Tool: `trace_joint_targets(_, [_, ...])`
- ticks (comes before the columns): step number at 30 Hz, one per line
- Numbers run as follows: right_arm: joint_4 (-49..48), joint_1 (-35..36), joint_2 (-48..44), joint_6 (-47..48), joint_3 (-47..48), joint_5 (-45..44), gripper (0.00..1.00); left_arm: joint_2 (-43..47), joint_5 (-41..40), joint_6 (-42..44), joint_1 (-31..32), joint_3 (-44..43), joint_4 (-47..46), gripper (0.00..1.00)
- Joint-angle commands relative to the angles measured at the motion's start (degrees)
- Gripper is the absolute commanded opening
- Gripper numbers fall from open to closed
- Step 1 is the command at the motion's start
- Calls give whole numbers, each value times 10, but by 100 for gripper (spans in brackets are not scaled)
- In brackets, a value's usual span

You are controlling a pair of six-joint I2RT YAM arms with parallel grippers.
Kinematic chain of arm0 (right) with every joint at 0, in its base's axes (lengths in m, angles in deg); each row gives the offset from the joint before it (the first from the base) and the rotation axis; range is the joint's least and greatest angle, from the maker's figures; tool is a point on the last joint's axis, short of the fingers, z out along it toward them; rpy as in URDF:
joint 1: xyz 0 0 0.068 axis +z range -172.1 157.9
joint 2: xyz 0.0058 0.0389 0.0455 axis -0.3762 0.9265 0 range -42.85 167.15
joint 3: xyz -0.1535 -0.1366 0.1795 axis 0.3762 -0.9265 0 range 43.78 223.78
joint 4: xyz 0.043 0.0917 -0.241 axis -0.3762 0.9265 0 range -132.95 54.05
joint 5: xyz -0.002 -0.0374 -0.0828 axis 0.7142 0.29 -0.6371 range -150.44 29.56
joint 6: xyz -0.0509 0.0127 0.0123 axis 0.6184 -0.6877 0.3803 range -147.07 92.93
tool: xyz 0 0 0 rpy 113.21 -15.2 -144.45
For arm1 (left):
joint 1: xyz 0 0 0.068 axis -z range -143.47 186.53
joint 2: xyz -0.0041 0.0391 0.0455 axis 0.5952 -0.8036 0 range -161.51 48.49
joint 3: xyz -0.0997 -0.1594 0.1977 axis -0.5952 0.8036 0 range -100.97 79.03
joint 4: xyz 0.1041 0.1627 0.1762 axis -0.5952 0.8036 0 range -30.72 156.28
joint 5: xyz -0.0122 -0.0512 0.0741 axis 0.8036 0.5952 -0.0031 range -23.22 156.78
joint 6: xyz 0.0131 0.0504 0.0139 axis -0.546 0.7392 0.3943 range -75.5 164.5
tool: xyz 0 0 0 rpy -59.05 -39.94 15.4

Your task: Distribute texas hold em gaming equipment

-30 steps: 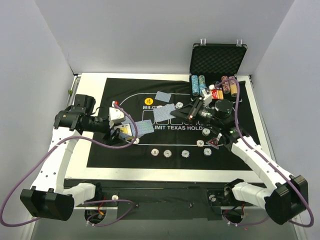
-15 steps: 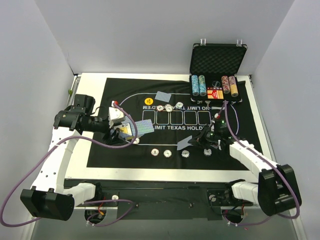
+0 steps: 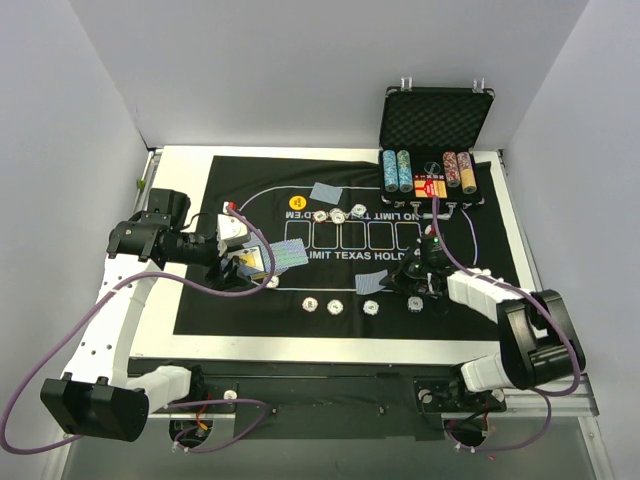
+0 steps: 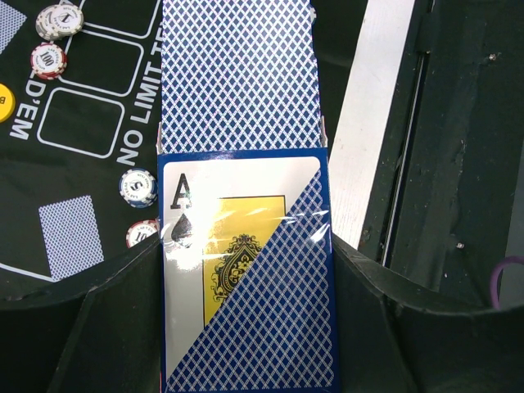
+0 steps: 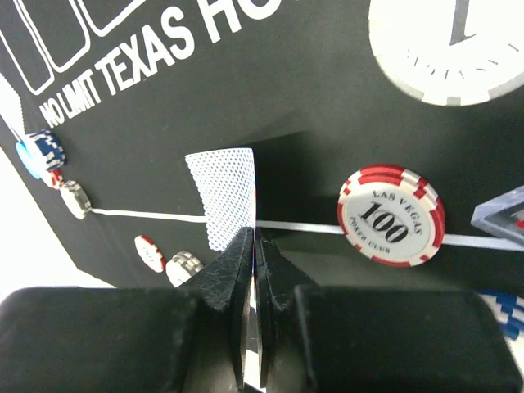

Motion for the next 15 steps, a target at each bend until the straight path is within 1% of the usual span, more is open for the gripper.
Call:
trace_joint_targets(1, [-15,-1,16,17,16,-27,0,15,29,5,-4,-20,-17,12])
trace_joint_targets(4, [42,5,2,41,24,-64,1,16,29,10,-5,-18,-13,12])
trace_joint_targets(5, [54,7,-10,50,29,-70,4,15,27,11,-5,-17,-13,12])
trace_joint_targets(8, [106,11,-32,63,37,-85,10,14,29,12,-5,-16,-13,12])
trace_joint_targets(10, [130,13,-46,70,46,-88,20,14,30,11,-5,-16,-13,12])
trace_joint_targets(12, [153,15,-54,76,58,-85,38,13,32,11,-4,-17,-13,12])
trace_joint_targets(14, [176,21,-61,84,69,-85,49,12,32,11,-5,-17,-14,12])
trace_joint_targets(15, [192,23,-69,84,73,-90,52,13,32,11,-5,-16,-14,12])
